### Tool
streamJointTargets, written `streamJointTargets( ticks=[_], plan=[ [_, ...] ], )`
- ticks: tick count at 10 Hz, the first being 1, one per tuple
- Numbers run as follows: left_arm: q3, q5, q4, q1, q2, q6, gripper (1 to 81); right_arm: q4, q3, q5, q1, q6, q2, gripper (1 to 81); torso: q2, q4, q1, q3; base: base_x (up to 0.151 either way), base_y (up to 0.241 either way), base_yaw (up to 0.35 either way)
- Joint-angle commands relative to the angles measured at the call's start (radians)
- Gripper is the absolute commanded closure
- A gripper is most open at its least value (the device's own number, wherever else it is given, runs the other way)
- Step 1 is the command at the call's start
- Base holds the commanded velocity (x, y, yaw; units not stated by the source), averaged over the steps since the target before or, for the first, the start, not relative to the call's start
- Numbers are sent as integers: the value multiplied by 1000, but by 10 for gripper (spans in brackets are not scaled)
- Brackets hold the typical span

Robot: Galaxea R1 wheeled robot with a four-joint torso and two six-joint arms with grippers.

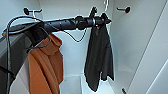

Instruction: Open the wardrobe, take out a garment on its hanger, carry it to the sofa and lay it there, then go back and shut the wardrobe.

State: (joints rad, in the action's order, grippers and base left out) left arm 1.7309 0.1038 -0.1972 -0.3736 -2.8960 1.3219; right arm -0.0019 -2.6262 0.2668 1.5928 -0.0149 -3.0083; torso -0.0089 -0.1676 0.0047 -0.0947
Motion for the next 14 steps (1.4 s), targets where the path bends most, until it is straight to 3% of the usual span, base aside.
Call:
streamJointTargets(
  ticks=[1,5,14],
  plan=[
    [-43,-35,-48,-146,39,-15,811,-1,6,-46,-35,4,-2,10,0,0,0,0,0,0,0],
    [-60,-35,-50,-116,52,-16,811,-1,3,-46,-33,4,-3,10,0,0,0,0,-17,0,0],
    [-140,-39,-56,-57,66,-23,811,-3,2,-24,-23,4,-3,10,1,0,0,0,-106,0,0]
  ],
)
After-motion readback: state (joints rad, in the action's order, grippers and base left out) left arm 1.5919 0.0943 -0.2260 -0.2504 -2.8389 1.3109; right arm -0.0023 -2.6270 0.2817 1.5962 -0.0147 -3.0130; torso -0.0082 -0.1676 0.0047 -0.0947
